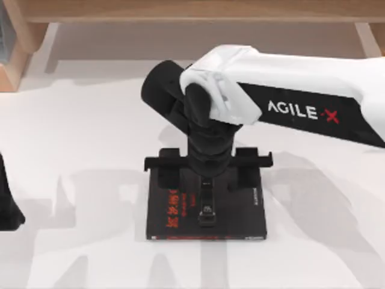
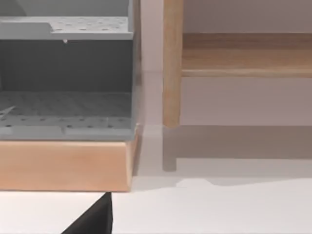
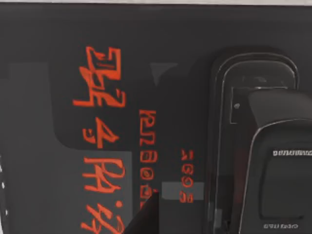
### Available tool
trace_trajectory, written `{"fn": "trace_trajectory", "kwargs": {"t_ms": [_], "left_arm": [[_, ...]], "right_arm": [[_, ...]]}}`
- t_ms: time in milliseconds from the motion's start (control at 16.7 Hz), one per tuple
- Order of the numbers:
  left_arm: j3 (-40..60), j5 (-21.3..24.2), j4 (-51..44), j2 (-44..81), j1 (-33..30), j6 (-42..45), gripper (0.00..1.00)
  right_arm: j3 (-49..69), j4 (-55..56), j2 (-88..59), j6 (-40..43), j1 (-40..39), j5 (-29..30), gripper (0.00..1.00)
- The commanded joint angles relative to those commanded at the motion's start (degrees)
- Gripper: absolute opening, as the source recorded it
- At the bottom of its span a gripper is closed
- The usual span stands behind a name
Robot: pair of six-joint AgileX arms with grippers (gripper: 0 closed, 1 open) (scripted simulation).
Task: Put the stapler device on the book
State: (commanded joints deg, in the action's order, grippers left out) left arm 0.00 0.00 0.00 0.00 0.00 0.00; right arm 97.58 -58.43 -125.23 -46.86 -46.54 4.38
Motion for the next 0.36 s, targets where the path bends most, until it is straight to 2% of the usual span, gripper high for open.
{"fn": "trace_trajectory", "kwargs": {"t_ms": [360], "left_arm": [[0.0, 0.0, 0.0, 0.0, 0.0, 0.0, 1.0]], "right_arm": [[0.0, 0.0, 0.0, 0.0, 0.0, 0.0, 1.0]]}}
